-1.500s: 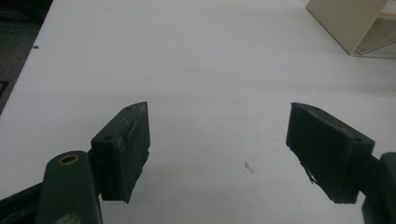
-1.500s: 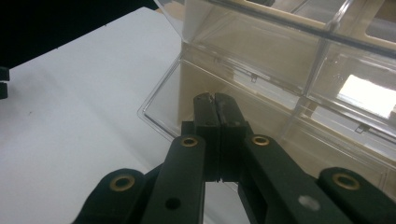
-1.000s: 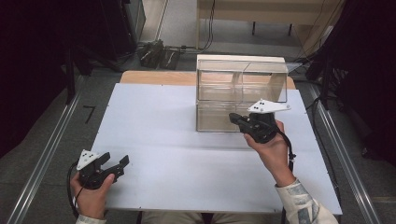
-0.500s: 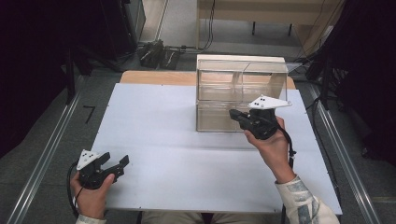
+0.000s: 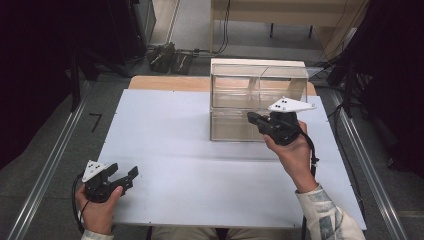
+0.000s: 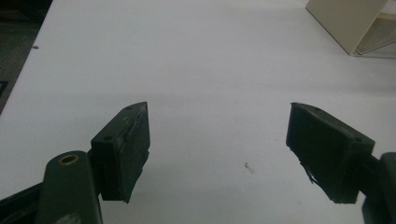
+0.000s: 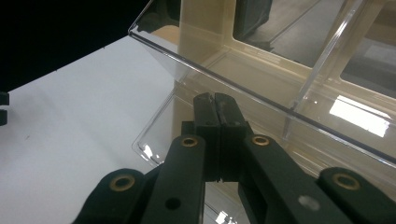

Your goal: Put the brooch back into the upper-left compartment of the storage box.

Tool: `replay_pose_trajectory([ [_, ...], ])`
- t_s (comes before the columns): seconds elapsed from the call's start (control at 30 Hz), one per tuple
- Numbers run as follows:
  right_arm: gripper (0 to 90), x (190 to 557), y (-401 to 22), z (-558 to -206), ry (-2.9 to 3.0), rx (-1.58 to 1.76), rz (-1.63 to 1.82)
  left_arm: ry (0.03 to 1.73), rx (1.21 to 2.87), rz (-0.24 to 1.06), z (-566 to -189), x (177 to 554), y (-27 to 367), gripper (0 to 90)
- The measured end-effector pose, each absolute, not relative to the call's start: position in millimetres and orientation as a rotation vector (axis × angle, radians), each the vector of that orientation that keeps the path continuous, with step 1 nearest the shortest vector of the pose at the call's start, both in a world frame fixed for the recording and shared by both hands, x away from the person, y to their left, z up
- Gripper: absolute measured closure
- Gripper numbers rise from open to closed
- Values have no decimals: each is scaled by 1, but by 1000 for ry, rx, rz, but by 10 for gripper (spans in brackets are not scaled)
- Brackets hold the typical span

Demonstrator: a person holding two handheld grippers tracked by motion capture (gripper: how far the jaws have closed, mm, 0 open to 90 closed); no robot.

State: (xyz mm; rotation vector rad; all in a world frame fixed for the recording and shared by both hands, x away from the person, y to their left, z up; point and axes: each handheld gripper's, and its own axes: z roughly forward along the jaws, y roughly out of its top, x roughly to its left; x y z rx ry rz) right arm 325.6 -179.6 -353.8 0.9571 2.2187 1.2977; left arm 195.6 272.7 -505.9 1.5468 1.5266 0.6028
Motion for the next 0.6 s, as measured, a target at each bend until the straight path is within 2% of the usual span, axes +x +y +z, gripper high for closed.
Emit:
replay_pose_trajectory([
  [0.6, 870, 330, -178, -343, 2196, 958, 1314, 1528, 1548, 601, -506, 196, 273, 230],
])
